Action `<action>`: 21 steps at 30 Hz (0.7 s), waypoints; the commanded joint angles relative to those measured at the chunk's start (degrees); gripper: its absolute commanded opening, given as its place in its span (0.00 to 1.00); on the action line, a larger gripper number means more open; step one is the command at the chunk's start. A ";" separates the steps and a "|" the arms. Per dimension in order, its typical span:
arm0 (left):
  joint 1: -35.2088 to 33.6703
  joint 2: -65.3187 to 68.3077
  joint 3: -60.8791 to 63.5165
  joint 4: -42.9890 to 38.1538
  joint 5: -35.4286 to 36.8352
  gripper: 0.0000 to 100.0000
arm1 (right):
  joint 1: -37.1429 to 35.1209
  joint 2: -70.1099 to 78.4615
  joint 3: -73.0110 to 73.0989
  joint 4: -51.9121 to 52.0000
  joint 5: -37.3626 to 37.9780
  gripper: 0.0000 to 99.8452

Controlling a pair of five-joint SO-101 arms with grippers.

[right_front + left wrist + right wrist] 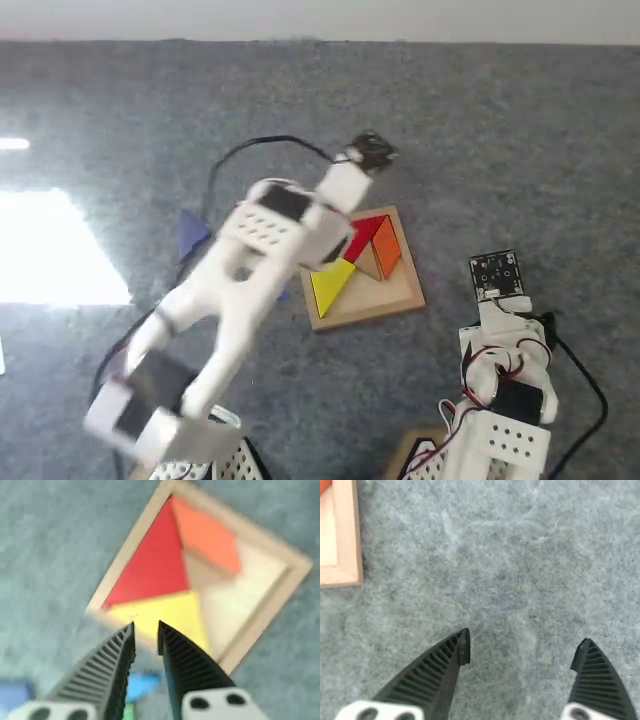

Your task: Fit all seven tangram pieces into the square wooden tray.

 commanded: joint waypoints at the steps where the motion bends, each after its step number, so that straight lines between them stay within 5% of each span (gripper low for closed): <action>1: -11.08 -13.45 6.29 4.75 -0.26 0.08 | -0.40 -0.84 -0.35 -1.19 0.62 0.33; 9: -25.14 -10.73 8.66 18.64 -15.56 0.18 | -0.40 -0.84 -0.35 -1.19 0.62 0.33; 13: -29.54 -7.47 12.44 13.89 -19.78 0.18 | -0.40 -0.84 -0.35 -1.10 0.62 0.33; 21: -27.60 -0.88 13.76 5.98 -22.59 0.31 | -0.40 -0.84 -0.35 -1.10 0.53 0.33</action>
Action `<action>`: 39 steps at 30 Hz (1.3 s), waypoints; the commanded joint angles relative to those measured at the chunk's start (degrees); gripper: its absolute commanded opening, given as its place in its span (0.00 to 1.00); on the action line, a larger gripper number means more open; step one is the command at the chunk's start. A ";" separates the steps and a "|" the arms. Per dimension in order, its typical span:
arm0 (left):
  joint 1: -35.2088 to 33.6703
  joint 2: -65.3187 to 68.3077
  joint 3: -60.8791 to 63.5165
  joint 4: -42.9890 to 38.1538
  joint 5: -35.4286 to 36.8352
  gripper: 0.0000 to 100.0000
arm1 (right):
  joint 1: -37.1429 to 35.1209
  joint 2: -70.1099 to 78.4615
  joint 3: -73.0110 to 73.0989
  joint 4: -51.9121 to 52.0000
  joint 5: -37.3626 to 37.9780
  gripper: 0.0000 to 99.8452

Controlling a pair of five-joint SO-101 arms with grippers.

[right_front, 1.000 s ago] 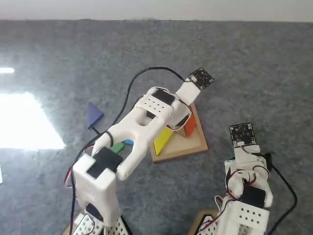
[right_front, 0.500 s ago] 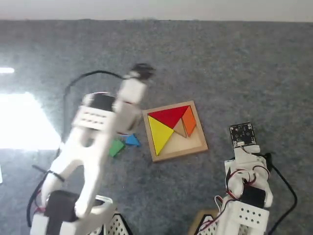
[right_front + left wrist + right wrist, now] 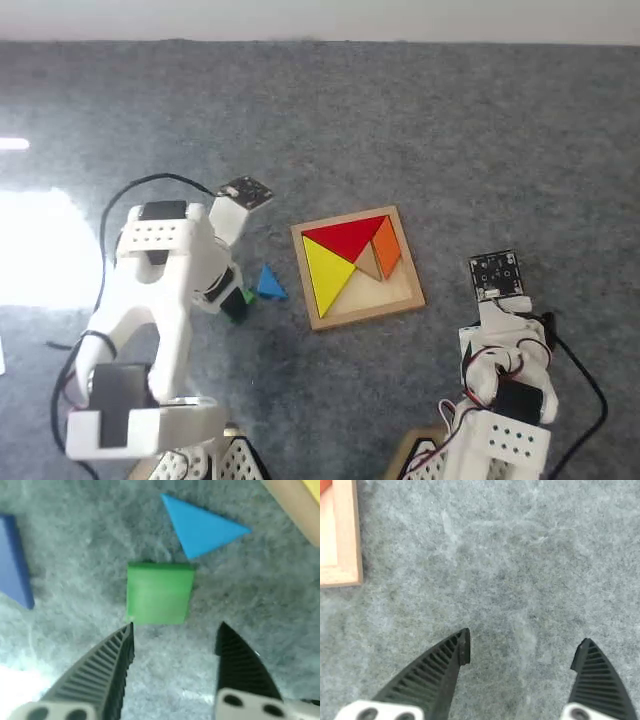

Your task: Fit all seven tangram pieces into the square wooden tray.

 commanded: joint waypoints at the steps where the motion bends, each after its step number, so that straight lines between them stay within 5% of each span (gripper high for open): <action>1: 0.97 1.41 -0.66 -5.71 -1.05 0.31 | -0.40 -0.84 -0.35 -1.10 0.53 0.33; 17: 1.49 12.04 -1.63 -11.25 1.05 0.25 | -0.40 -0.84 -0.35 -1.10 0.53 0.33; 25: 2.46 11.52 -1.27 -10.02 3.87 0.03 | -0.40 -0.84 -0.35 -1.10 0.53 0.33; 29: 4.57 11.43 -2.86 -9.49 5.80 0.01 | -0.40 -0.84 -0.35 -1.10 0.44 0.33; 39: 10.55 -0.53 -13.32 3.87 10.37 0.01 | -0.40 -0.84 -0.35 -1.19 0.44 0.33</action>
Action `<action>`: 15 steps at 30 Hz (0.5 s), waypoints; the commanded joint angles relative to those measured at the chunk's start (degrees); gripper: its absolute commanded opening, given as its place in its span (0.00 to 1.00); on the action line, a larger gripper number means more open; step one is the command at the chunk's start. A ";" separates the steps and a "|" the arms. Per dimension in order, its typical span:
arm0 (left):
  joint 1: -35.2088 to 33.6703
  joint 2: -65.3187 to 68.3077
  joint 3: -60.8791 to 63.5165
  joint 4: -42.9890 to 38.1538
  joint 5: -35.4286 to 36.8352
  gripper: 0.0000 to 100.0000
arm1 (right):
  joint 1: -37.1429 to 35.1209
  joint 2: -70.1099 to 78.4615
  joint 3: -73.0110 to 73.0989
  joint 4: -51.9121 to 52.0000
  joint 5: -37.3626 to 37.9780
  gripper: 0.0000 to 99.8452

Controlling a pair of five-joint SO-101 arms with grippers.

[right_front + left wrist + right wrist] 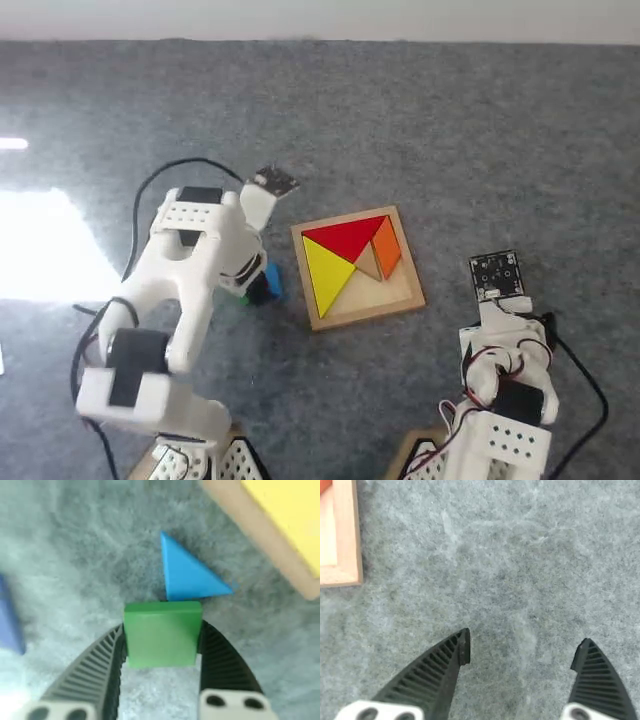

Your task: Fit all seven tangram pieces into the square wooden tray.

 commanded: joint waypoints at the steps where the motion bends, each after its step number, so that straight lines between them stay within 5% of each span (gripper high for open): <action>1: 5.27 -12.48 -6.20 6.95 3.43 0.01 | -0.40 -0.84 -0.35 -1.19 0.44 0.33; 9: 27.25 -15.38 -7.08 5.27 18.64 0.01 | -0.40 -0.84 -0.35 -1.10 0.44 0.33; 15: 31.30 -3.34 -12.70 -0.09 28.84 0.01 | -0.31 -0.84 -0.62 -1.10 0.35 0.33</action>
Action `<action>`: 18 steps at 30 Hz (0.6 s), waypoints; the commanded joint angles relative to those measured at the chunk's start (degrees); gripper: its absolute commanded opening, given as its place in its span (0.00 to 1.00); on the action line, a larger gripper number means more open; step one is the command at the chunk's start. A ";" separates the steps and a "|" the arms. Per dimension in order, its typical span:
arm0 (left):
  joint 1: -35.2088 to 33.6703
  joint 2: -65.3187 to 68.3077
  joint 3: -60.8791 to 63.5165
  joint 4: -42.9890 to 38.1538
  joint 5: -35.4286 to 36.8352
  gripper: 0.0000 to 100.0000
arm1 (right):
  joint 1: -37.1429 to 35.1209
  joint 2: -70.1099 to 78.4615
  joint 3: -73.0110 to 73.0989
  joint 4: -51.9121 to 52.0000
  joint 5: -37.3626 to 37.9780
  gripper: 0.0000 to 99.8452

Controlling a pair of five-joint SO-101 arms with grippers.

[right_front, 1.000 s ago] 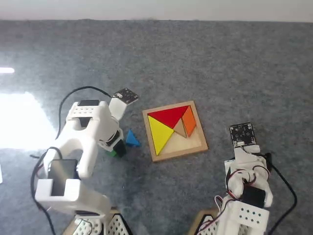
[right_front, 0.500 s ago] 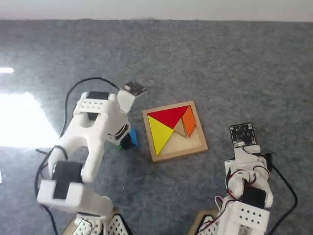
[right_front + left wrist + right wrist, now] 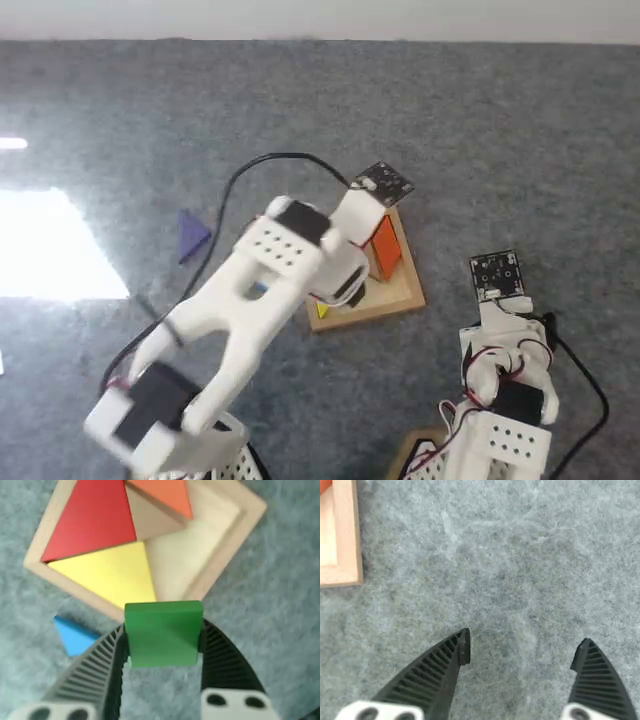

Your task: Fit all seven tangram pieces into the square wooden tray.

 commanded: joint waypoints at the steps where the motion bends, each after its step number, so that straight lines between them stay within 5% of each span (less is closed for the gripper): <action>1: 2.55 7.82 -8.13 -3.34 8.18 0.01 | -0.13 -0.84 -0.62 -1.10 0.35 0.33; 18: 6.07 29.19 -22.81 -2.37 16.26 0.05 | 0.13 -0.84 -0.79 -1.10 0.44 0.33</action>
